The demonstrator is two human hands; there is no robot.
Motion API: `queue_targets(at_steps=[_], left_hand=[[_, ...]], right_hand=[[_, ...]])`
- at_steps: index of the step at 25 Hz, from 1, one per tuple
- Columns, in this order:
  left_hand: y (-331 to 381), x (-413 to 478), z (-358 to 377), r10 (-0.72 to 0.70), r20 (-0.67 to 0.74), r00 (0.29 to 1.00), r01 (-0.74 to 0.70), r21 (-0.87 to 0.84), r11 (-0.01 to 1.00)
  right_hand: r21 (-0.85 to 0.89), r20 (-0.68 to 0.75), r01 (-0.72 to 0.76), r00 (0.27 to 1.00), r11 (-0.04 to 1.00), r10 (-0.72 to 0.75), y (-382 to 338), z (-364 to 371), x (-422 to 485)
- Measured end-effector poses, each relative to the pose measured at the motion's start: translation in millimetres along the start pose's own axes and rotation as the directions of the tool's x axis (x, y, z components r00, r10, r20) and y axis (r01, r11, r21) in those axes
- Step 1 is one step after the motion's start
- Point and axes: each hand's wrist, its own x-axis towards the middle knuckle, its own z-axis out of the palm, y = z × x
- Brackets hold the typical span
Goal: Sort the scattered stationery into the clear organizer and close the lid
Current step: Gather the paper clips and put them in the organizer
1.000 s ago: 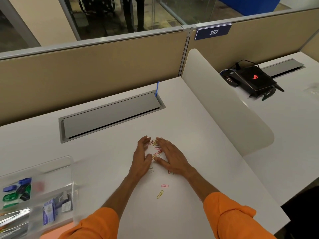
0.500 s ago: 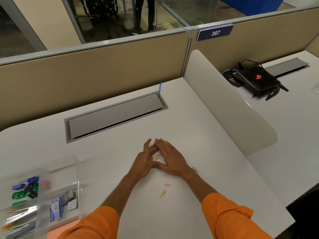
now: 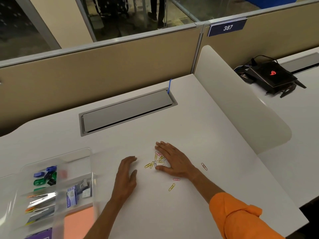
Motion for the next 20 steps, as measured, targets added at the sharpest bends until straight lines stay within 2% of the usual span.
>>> queue_targets(at_steps=[6, 11, 13, 15, 17, 20], left_hand=[[7.7, 12.4, 20.4, 0.008, -0.034, 0.999, -0.003, 0.146, 0.989], [25.0, 28.1, 40.2, -0.02, -0.013, 1.0, 0.022, 0.14, 0.99], [32.3, 34.5, 47.0, -0.048, 0.017, 0.999, 0.047, 0.075, 0.996], [37.4, 38.7, 49.9, -0.07, 0.038, 0.997, 0.072, -0.059, 0.996], [39.1, 38.3, 47.7, -0.102, -0.019, 0.995, 0.097, -0.178, 0.979], [37.0, 31.8, 40.9, -0.172, -0.126, 0.977, 0.134, -0.263, 0.956]], right_hand=[[-0.012, 0.008, 0.015, 1.0, 1.0, -0.015, -9.0, 6.5, 0.5], [-0.023, -0.019, 0.029, 0.999, 0.999, -0.029, -12.7, 11.8, 0.8], [-0.03, -0.049, 0.036, 0.998, 0.999, -0.038, -11.8, 13.9, 1.5], [-0.028, -0.066, 0.039, 0.997, 0.999, -0.041, -11.6, 16.4, 2.8], [-0.011, -0.082, 0.032, 0.996, 0.999, -0.033, -12.1, 18.5, 3.7], [-0.015, -0.107, 0.037, 0.994, 0.999, -0.039, -13.7, 18.0, 4.9]])
